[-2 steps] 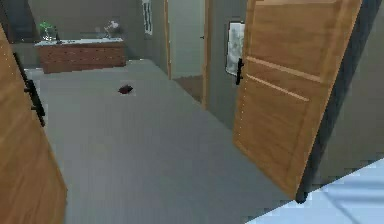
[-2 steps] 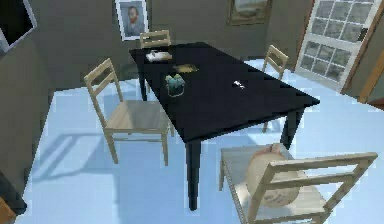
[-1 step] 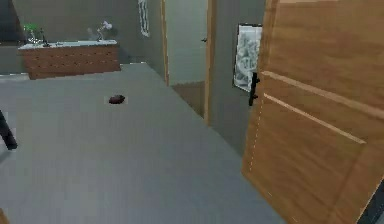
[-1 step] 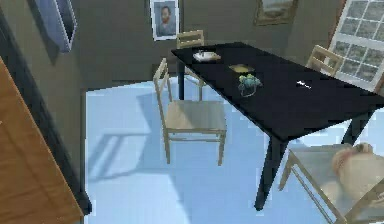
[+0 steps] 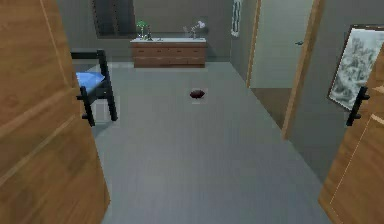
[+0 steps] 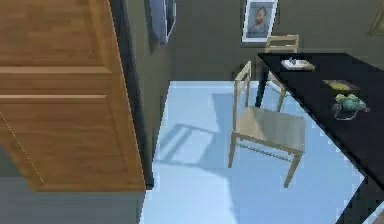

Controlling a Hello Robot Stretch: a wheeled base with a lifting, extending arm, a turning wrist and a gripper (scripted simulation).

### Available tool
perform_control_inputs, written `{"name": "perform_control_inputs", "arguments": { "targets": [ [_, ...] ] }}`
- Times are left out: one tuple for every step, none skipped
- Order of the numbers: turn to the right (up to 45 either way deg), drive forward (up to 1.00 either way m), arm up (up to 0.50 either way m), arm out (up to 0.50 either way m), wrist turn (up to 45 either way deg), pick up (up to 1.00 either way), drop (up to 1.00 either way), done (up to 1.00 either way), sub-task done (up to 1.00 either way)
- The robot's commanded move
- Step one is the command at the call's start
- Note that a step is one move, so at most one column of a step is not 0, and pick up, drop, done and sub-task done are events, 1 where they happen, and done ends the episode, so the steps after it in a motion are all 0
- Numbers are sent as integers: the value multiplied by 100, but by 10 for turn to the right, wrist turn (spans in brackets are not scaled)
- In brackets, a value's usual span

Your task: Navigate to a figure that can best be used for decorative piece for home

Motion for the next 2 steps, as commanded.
{"name": "perform_control_inputs", "arguments": {
  "targets": [
    [0, 100, 0, 0, 0, 0, 0, 0, 0],
    [-120, 0, 0, 0, 0, 0, 0, 0, 0]
  ]
}}
